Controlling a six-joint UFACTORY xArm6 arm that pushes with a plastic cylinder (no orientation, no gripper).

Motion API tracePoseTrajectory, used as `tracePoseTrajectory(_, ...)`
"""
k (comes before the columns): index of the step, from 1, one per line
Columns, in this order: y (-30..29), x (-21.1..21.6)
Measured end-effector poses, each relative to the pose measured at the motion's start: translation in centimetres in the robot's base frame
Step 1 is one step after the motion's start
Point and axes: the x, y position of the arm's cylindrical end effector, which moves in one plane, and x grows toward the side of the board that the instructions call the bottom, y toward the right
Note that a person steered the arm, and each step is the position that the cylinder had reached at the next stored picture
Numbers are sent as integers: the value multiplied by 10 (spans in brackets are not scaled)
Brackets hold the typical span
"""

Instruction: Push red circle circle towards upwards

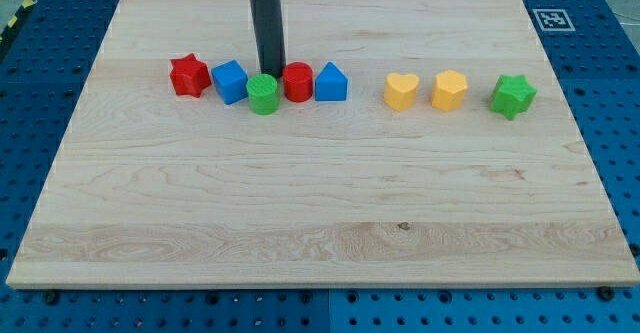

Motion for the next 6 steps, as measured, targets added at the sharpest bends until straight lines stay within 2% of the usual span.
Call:
tracePoseTrajectory(1, 0, -3)
tracePoseTrajectory(2, 9, 32)
tracePoseTrajectory(3, 24, 90)
tracePoseTrajectory(4, 47, 129)
tracePoseTrajectory(6, 63, 71)
